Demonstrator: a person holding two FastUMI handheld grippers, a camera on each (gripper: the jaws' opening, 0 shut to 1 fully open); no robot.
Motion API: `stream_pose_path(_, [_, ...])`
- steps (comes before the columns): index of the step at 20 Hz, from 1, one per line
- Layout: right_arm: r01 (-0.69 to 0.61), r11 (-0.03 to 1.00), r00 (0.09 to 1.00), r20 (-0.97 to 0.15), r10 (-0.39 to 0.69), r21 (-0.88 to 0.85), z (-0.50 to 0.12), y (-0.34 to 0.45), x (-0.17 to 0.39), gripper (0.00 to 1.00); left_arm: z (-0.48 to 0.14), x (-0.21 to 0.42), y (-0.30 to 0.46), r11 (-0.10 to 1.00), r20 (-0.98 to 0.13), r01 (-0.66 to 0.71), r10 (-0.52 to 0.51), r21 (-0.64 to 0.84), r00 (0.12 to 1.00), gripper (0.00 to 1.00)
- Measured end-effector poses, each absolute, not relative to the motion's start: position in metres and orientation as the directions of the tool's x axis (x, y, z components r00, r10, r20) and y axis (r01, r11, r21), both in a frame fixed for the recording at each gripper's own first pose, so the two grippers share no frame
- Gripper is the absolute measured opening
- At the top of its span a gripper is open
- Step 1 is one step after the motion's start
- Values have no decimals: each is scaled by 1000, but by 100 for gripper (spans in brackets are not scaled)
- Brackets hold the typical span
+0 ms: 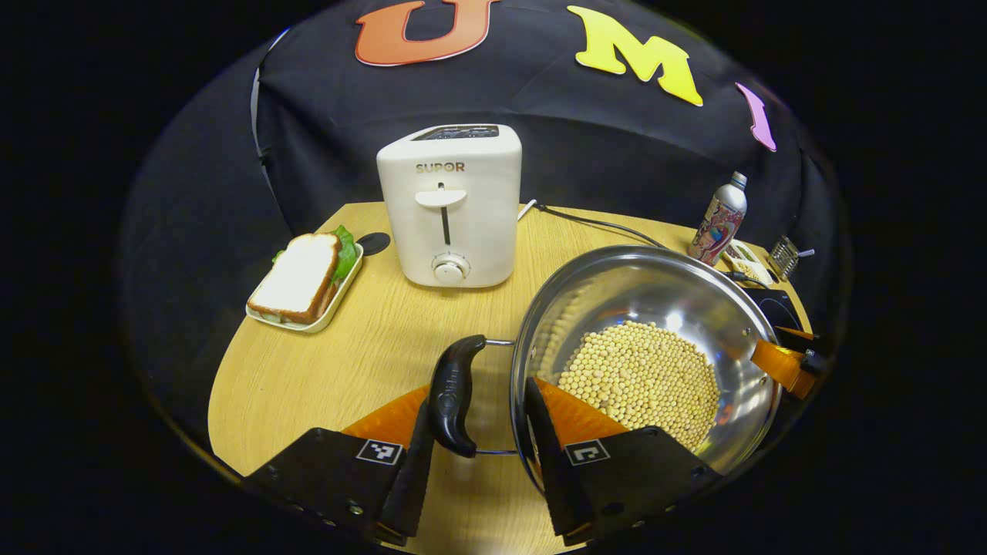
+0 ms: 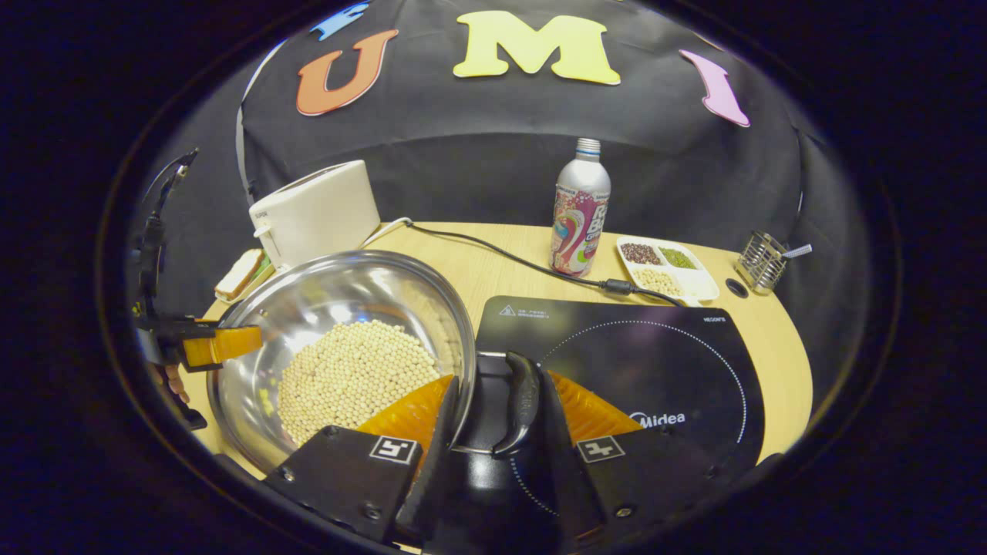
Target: First push the handle of the pot to place it horizontally, then grasp the pot with both hands and set it on the induction cooktop.
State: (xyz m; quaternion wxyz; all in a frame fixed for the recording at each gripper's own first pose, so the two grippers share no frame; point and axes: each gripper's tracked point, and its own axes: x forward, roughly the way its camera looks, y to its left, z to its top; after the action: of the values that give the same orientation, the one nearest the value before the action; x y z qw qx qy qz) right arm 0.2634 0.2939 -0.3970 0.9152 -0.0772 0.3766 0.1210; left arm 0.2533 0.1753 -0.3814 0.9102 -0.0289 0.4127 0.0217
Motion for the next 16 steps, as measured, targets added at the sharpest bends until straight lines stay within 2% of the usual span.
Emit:
stream_pose_path(5, [-303, 953, 645, -735, 210, 7, -383, 290, 248, 60, -355, 235, 173, 997, -742, -71, 40, -11, 669, 61])
stream_pose_path(6, [-303, 953, 641, -735, 220, 20, -377, 289, 248, 57, -347, 231, 173, 998, -736, -70, 46, -2, 676, 61])
stream_pose_path(7, [-312, 950, 640, -733, 232, 28, -370, 288, 244, 59, -338, 228, 172, 998, -729, -70, 53, 7, 683, 61])
stream_pose_path(16, [-369, 927, 668, -677, 309, 59, -275, 257, 230, 57, -263, 201, 143, 993, -690, -110, 56, -35, 722, 61])
